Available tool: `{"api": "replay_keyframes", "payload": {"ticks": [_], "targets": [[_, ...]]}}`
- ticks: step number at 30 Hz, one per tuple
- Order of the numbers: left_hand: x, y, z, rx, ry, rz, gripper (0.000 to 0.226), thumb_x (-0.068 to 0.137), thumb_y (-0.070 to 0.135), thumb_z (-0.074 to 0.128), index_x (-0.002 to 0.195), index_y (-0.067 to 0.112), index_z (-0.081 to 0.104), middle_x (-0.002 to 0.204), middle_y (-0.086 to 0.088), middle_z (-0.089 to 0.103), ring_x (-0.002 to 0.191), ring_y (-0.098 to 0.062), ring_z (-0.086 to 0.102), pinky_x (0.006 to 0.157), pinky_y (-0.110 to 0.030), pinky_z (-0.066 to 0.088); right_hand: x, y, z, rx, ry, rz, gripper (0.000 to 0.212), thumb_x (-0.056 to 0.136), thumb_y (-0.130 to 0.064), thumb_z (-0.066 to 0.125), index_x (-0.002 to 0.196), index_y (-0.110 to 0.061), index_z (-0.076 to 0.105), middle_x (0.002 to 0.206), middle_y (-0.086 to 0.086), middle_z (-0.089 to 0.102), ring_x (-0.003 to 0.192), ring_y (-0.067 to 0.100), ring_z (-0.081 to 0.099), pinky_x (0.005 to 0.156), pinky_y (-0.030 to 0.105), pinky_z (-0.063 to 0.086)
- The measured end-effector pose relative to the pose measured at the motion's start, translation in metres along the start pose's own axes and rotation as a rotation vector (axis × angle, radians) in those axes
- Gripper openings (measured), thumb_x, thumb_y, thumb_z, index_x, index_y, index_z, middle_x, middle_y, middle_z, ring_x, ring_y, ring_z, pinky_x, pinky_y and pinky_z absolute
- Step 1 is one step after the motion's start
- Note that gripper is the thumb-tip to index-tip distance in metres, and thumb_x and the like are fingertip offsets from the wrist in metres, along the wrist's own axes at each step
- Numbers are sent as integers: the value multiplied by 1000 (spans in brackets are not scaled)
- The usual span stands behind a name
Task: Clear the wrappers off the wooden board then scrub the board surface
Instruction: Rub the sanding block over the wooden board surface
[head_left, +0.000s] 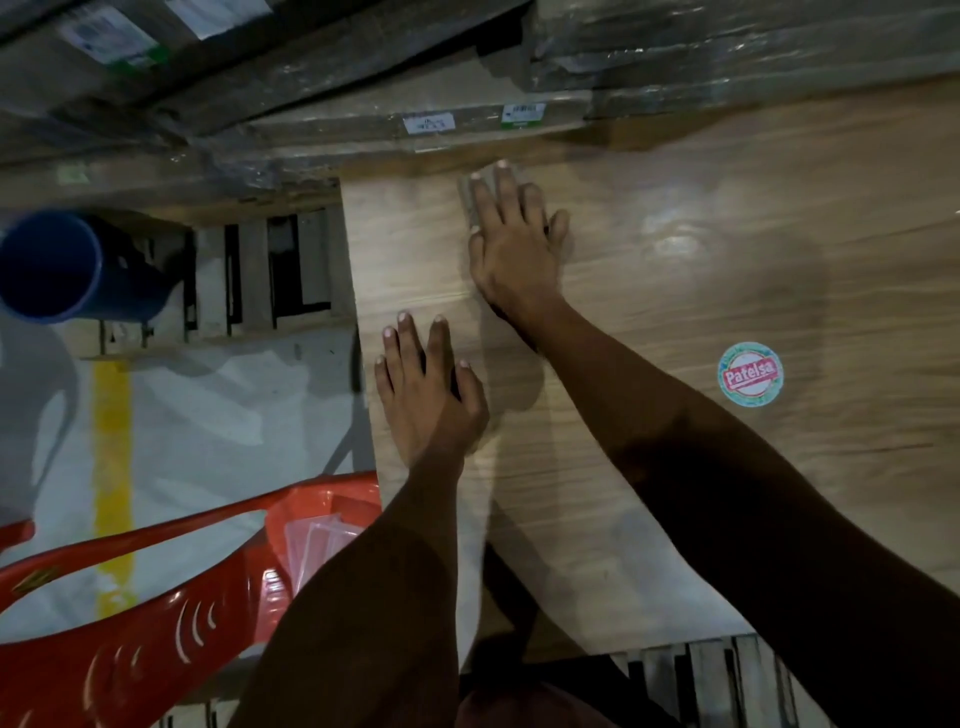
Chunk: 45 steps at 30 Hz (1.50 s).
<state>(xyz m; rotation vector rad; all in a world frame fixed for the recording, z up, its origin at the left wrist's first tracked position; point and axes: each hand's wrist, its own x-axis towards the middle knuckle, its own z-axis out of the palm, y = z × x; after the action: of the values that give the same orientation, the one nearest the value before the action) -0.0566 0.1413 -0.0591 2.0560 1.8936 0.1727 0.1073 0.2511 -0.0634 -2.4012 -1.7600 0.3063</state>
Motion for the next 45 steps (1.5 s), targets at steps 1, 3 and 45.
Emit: {"api": "replay_keyframes", "payload": {"ticks": [1, 3, 45], "targets": [[0, 0, 0, -3, 0, -1, 63, 99, 39, 47, 159, 32, 29, 172, -5, 13, 159, -26, 5, 127, -51, 13, 4, 6, -1, -33, 19, -23, 62, 99, -39, 37, 160, -30, 28, 170, 3, 19, 148, 31, 30, 112, 62, 25], [0, 1, -1, -2, 3, -1, 63, 99, 39, 48, 159, 32, 29, 172, -6, 13, 159, -26, 5, 127, -51, 13, 13, 16, -3, -21, 87, 99, 61, 95, -38, 40, 156, -33, 35, 166, 6, 29, 145, 31, 36, 110, 59, 27], [0, 0, 0, -13, 1, 10, 65, 99, 40, 47, 159, 32, 26, 172, -6, 11, 159, -26, 4, 127, -52, 13, 2, 76, -12, 98, 111, 316, 60, 105, -39, 26, 164, -27, 20, 172, 8, 14, 157, 32, 15, 118, 61, 19]]}}
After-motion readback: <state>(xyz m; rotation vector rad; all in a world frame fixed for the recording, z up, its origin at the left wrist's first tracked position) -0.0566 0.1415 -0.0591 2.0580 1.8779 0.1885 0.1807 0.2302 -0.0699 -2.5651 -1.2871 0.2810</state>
